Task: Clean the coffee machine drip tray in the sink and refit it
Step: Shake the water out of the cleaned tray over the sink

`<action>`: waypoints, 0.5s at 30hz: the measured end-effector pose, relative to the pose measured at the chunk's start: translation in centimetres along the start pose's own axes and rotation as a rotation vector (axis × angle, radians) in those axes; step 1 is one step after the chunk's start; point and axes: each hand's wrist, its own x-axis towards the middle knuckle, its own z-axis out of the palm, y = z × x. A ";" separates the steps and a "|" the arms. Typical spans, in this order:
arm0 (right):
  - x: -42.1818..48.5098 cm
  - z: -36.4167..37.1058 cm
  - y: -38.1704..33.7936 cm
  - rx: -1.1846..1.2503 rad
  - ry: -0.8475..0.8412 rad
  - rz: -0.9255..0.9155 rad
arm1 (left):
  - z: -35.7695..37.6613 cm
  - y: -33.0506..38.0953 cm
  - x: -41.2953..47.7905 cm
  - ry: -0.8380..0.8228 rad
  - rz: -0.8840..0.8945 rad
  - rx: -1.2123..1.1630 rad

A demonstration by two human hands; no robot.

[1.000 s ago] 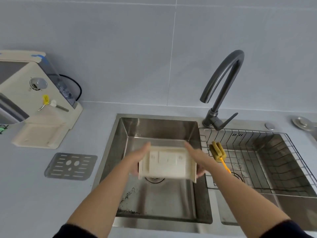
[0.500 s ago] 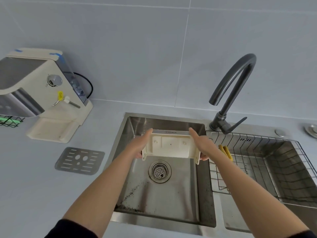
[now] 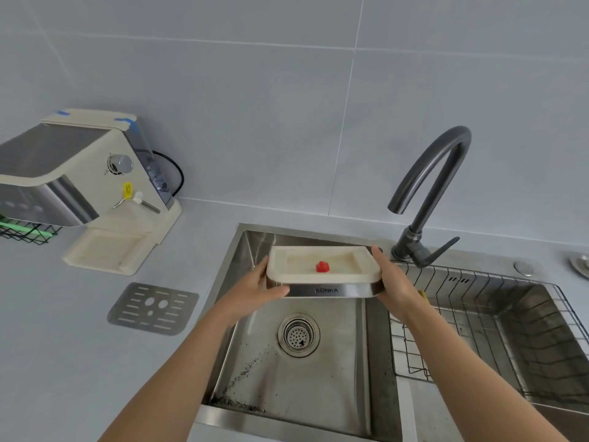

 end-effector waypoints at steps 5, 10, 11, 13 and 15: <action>-0.6 0.3 0.5 0.088 -0.009 -0.047 | -0.2 -0.7 -0.5 -0.030 0.044 -0.127; -1.3 1.1 1.2 0.078 -0.030 -0.109 | -0.4 -1.0 -0.9 -0.063 0.120 -0.242; -1.4 1.1 1.4 0.087 -0.030 -0.115 | -0.4 -0.9 -1.0 -0.054 0.126 -0.273; -1.5 1.2 1.6 0.093 -0.042 -0.124 | 0.0 -0.7 -1.2 -0.002 0.139 -0.360; -1.7 1.4 1.8 0.092 -0.058 -0.140 | 0.4 -0.6 -1.2 0.101 0.116 -0.462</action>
